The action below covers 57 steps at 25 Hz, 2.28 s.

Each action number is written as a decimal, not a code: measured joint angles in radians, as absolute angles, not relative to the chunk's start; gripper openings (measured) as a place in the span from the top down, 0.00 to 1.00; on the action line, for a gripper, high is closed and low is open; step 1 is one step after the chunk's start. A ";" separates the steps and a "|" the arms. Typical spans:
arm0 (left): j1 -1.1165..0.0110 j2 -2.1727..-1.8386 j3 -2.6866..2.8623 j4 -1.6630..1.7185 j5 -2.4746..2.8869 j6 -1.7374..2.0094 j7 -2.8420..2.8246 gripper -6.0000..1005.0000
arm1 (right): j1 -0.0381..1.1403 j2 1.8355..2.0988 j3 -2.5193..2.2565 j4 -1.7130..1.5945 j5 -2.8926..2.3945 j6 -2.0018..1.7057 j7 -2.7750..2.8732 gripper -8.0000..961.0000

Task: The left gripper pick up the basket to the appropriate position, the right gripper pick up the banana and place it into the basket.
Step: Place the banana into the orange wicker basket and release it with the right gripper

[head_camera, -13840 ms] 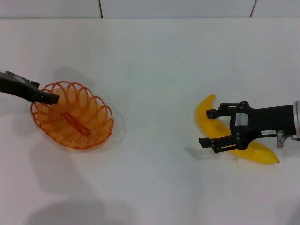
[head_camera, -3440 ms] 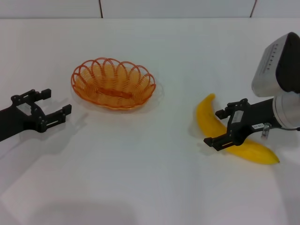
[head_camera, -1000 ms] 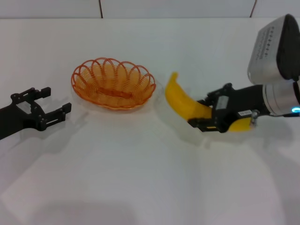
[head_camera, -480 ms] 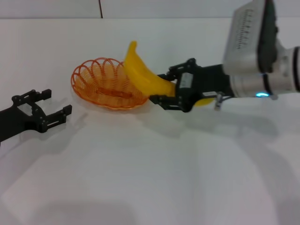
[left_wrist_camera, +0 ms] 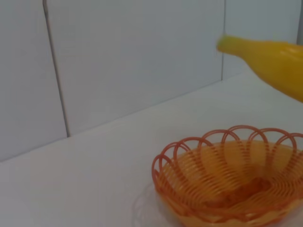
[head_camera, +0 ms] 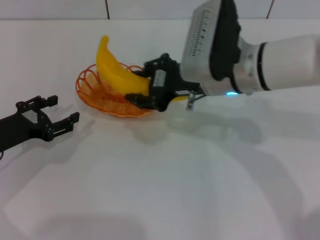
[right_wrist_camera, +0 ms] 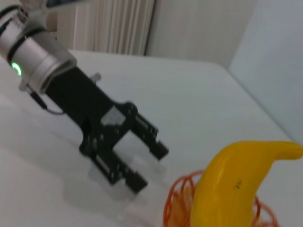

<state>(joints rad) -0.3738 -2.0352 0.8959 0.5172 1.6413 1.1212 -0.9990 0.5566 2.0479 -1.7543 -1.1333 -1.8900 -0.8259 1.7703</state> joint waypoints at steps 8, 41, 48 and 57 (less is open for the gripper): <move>-0.380 -2.037 0.896 0.517 1.641 1.121 -0.999 0.23 | 0.621 2.049 -1.874 -1.107 -1.830 -0.667 1.739 0.44; -0.422 -2.037 0.899 0.490 1.641 1.131 -0.996 0.23 | 0.858 2.059 -1.998 -0.769 -1.741 -0.515 1.702 0.40; -0.417 -2.037 0.899 0.490 1.641 1.131 -0.995 0.23 | 0.854 2.059 -1.999 -0.772 -1.741 -0.515 1.704 0.39; -0.411 -2.037 0.898 0.465 1.631 1.130 -0.969 0.23 | 0.829 2.058 -2.002 -0.799 -1.740 -0.493 1.704 0.31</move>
